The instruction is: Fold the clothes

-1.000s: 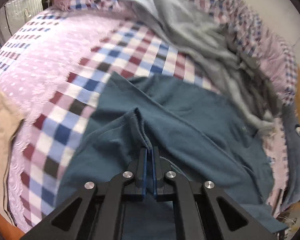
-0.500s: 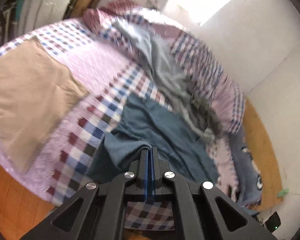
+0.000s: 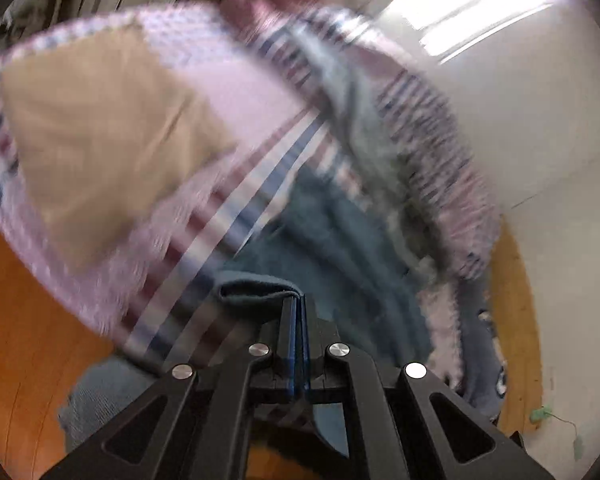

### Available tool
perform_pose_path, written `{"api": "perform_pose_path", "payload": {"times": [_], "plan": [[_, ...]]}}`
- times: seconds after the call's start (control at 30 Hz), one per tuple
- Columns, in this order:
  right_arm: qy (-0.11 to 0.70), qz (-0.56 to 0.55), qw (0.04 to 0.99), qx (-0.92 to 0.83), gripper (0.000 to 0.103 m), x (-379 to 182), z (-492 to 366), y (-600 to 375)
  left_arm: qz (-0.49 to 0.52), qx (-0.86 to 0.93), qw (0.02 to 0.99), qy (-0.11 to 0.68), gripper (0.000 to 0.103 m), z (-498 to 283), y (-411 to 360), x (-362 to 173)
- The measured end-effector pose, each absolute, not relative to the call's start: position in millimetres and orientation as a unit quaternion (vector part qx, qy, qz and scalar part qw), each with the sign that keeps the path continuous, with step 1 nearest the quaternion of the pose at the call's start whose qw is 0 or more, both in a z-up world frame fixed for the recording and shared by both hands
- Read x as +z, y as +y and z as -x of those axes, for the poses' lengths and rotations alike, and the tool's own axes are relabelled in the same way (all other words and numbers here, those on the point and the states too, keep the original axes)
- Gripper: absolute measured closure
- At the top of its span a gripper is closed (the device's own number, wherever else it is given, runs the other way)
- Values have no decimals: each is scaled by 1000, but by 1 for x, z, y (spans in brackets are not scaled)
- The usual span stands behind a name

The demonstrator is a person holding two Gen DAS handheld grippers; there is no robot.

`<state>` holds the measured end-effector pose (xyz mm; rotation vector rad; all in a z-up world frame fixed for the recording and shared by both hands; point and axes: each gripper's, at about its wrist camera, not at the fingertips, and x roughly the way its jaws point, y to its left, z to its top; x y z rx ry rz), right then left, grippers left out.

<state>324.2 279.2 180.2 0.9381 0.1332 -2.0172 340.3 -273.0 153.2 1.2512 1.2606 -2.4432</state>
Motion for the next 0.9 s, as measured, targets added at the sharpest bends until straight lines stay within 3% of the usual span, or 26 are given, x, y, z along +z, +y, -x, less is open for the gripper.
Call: {"api": "perform_pose_path", "payload": {"times": [0.1,0.23,0.3,0.33,0.37,0.47,0.5,0.7,0.9], "plan": [[136,-451,422,-774,98,139,-317,237,-460,-782,71,415,102,-335,-262,124],[176,-513,452,-708,97,103,-320,209,-485,-774,86,399,102,-339,-255,111],[165,-513,467,-701,85,104,-321,211,-474,-775,96,407,98,-348,-263,113],[156,-509,473,-702,78,107,-320,214,-463,-778,98,413,92,-354,-267,116],[145,-503,480,-704,64,111,-320,217,-452,-781,100,418,79,-360,-272,119],[99,-466,505,-720,57,134,-314,232,-423,-801,109,408,52,-372,-285,132],[84,-452,509,-727,52,142,-312,237,-421,-805,107,404,50,-371,-287,133],[63,-436,427,-790,46,152,-285,241,-423,-829,47,364,47,-337,-268,136],[123,-479,338,-801,46,112,-240,215,-454,-847,-78,265,47,-258,-178,129]]}}
